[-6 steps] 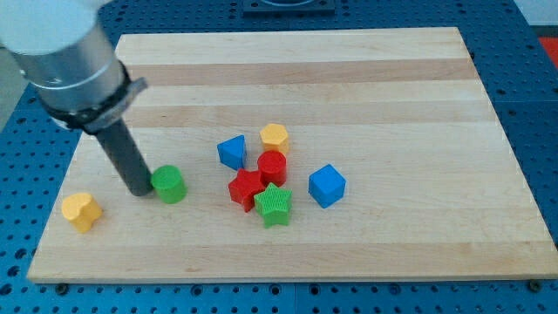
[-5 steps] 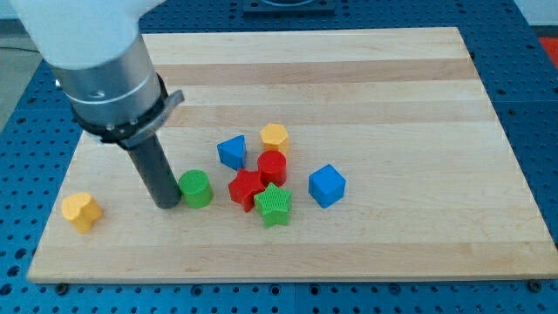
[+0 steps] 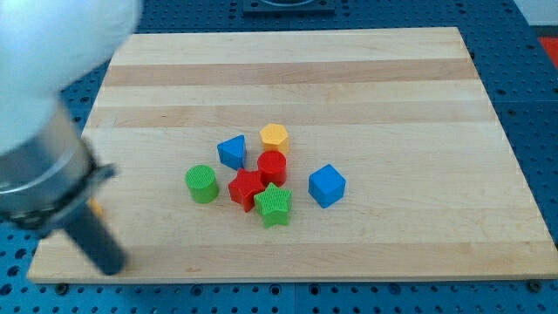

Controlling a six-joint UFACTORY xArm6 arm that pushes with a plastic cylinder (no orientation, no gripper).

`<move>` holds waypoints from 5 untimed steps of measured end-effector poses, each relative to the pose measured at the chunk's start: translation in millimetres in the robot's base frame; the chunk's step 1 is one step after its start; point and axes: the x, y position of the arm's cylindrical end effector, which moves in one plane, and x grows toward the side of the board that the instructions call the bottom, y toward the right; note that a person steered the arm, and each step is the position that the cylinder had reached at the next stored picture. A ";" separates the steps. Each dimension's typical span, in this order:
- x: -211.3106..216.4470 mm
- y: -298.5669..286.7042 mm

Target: Move the yellow heart to the top left of the blue triangle

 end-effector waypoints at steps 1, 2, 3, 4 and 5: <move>-30.6 -47.7; -60.2 -19.3; -98.3 5.3; -150.1 33.6; -188.8 86.0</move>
